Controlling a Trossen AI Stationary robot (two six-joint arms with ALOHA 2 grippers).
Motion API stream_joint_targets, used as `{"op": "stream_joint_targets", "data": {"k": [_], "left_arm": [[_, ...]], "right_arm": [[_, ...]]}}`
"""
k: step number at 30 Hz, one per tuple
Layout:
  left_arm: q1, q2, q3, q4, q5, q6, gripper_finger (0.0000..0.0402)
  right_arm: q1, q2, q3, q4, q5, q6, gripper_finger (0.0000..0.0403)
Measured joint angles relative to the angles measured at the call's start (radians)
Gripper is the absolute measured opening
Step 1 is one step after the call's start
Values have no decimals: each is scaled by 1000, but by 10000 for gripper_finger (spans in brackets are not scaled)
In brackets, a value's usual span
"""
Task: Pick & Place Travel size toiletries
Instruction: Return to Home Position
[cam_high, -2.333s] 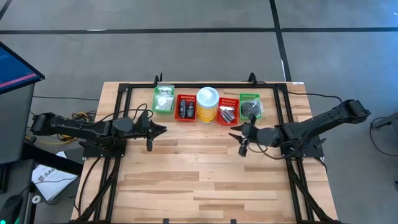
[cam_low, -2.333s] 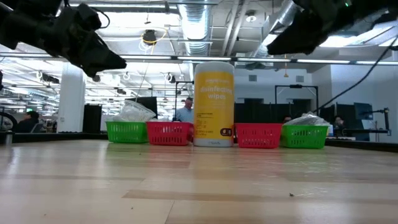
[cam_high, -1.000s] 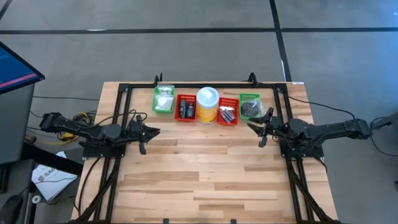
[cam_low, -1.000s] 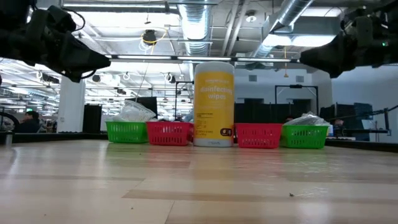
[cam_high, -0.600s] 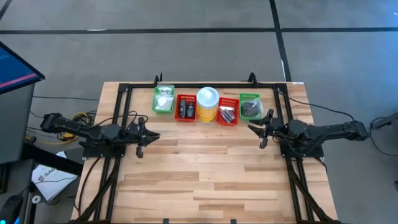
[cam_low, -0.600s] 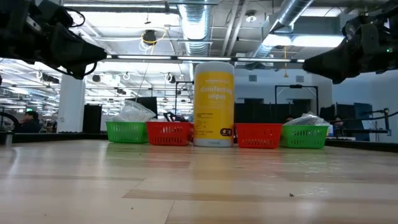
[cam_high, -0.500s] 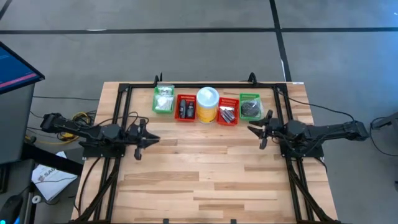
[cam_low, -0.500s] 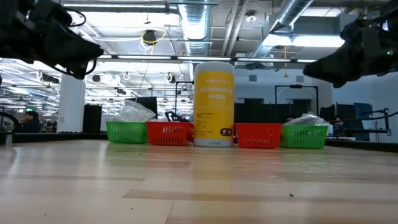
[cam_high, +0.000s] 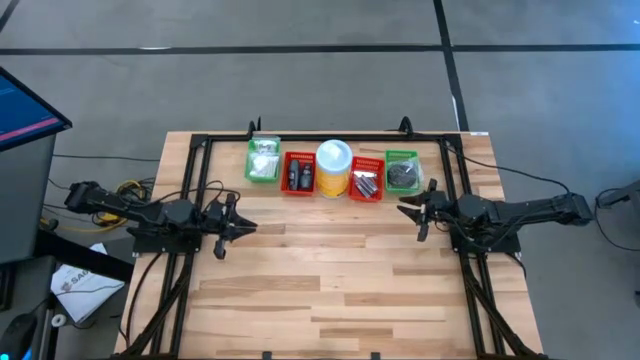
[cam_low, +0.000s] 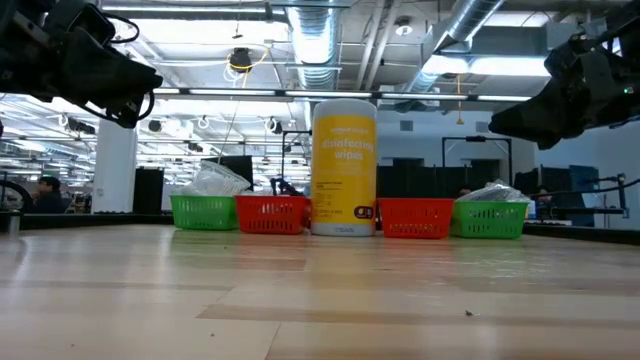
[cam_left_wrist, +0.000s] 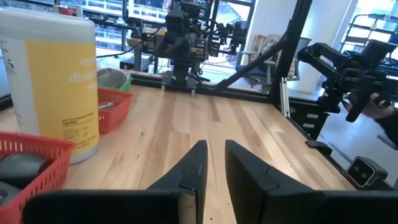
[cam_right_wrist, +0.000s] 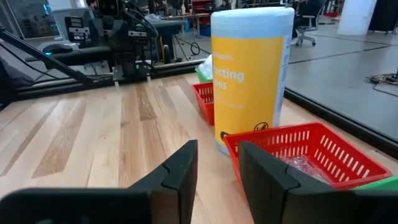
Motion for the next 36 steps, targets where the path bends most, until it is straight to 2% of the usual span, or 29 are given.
{"op": "stream_joint_targets", "data": {"k": [36], "left_arm": [[0,0,0,22,0,1,49]], "right_arm": [[0,0,0,0,2,3,109]]}}
